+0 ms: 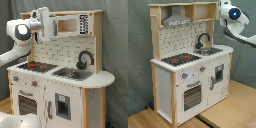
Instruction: Play with the kitchen
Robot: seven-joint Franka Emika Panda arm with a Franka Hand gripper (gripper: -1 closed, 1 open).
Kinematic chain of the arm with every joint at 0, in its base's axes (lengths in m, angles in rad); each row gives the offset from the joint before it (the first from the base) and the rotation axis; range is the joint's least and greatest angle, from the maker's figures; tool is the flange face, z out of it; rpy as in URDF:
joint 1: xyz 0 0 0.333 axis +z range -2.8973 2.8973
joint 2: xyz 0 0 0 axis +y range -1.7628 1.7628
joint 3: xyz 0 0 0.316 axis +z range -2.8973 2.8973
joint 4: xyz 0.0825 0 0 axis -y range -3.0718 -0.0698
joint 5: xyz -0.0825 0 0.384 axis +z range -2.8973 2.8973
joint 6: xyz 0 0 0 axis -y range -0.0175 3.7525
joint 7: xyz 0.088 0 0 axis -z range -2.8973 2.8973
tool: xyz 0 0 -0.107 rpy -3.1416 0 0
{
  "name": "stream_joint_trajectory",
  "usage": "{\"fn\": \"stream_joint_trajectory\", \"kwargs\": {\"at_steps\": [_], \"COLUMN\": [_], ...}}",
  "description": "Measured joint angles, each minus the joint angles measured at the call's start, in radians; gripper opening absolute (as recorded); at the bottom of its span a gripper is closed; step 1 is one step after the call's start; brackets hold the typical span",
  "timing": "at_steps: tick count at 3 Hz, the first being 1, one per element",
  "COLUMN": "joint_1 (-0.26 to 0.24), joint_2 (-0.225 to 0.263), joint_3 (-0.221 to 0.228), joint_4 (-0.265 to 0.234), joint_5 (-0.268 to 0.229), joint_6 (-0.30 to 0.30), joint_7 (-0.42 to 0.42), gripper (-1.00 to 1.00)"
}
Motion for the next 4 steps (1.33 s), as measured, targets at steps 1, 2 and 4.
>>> {"fn": "stream_joint_trajectory", "kwargs": {"at_steps": [1,2,4], "joint_1": [0.060,0.128,0.251], "joint_2": [-0.068,-0.128,-0.241], "joint_3": [0.045,0.071,0.136], "joint_4": [0.017,0.034,0.104], "joint_5": [0.000,0.000,-0.001], "joint_6": [-0.045,-0.101,-0.167], "joint_7": [0.002,0.001,-0.039], "gripper": [1.00,1.00,1.00]}}
